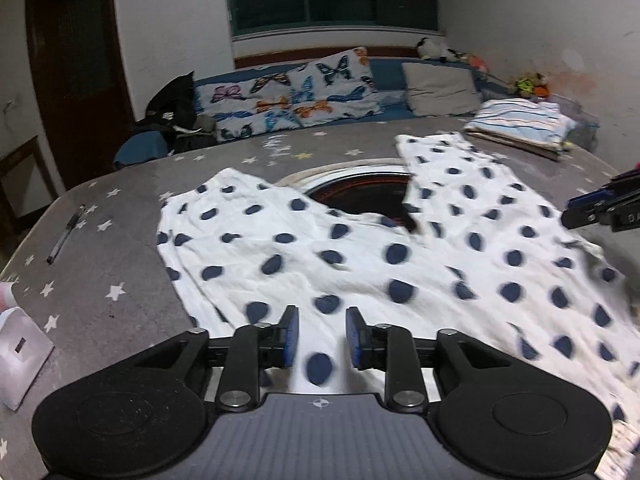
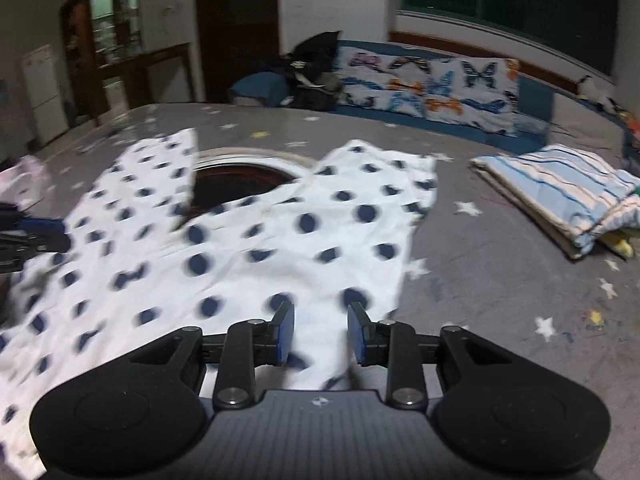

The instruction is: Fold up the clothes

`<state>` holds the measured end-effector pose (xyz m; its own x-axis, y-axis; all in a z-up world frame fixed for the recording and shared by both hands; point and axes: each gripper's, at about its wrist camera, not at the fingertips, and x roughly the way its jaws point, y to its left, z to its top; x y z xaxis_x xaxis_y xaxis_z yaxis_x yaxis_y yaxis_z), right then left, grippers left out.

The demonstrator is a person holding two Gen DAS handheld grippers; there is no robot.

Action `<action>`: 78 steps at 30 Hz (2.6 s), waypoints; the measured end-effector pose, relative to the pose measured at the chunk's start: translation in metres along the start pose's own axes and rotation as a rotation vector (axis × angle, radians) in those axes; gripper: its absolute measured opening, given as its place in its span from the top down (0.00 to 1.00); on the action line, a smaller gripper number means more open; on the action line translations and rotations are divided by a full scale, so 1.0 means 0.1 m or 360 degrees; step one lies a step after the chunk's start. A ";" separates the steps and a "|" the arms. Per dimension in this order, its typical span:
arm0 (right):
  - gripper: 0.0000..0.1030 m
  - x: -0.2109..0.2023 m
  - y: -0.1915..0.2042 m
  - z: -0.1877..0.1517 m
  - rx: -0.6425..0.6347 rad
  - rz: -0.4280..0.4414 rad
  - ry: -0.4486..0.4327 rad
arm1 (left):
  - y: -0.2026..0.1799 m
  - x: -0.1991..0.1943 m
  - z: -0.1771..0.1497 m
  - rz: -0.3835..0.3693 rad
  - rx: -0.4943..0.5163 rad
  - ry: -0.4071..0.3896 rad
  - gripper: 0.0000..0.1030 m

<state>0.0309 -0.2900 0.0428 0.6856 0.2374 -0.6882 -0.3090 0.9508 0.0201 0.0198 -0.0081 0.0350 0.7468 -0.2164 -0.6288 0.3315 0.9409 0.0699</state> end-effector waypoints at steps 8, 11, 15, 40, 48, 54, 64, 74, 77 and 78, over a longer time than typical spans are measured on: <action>0.66 -0.28 0.38 -0.28 -0.0137 0.0161 0.0057 | -0.34 -0.29 -0.16 -0.0157 0.0088 -0.0037 0.64; 0.66 -0.34 0.43 -0.40 -0.0165 0.0151 0.0081 | -0.42 -0.32 -0.24 -0.0174 0.0125 -0.0025 0.58; 0.64 -0.40 0.44 -0.55 -0.0188 0.0092 0.0097 | -0.49 -0.32 -0.36 -0.0159 0.0169 0.0020 0.52; 0.32 -0.51 0.31 -0.65 -0.0014 0.0068 0.0009 | -0.85 -0.56 -0.25 -0.0225 0.0308 -0.0094 0.02; 0.17 -0.58 -0.01 -0.64 0.0133 -0.0069 -0.0022 | -1.37 -0.57 -0.12 -0.0472 0.0422 -0.0166 0.05; 0.17 -0.61 -0.23 -0.62 0.0239 -0.0117 -0.0052 | -1.79 -0.47 -0.07 -0.0657 0.0475 -0.0124 0.24; 0.21 -0.53 -0.56 -0.48 0.0343 -0.0113 -0.0058 | -2.18 -0.17 -0.15 -0.0671 0.0542 0.0060 0.54; 0.44 -0.14 -0.90 -0.06 0.0397 -0.0061 -0.0040 | -2.04 -0.01 -0.09 -0.0778 0.0478 0.0135 0.88; 0.49 0.04 -0.99 0.10 0.0407 -0.0070 -0.0046 | -1.85 0.03 -0.02 -0.0881 0.0327 0.0189 0.90; 0.51 0.11 -1.03 0.17 0.0417 -0.0061 -0.0045 | -1.79 0.03 0.00 -0.0909 0.0291 0.0195 0.91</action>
<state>0.0815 -0.3821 0.0451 0.7127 0.2024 -0.6717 -0.1040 0.9774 0.1841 -0.0373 -0.1774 0.0206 0.3538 -0.6314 -0.6900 0.7615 0.6228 -0.1795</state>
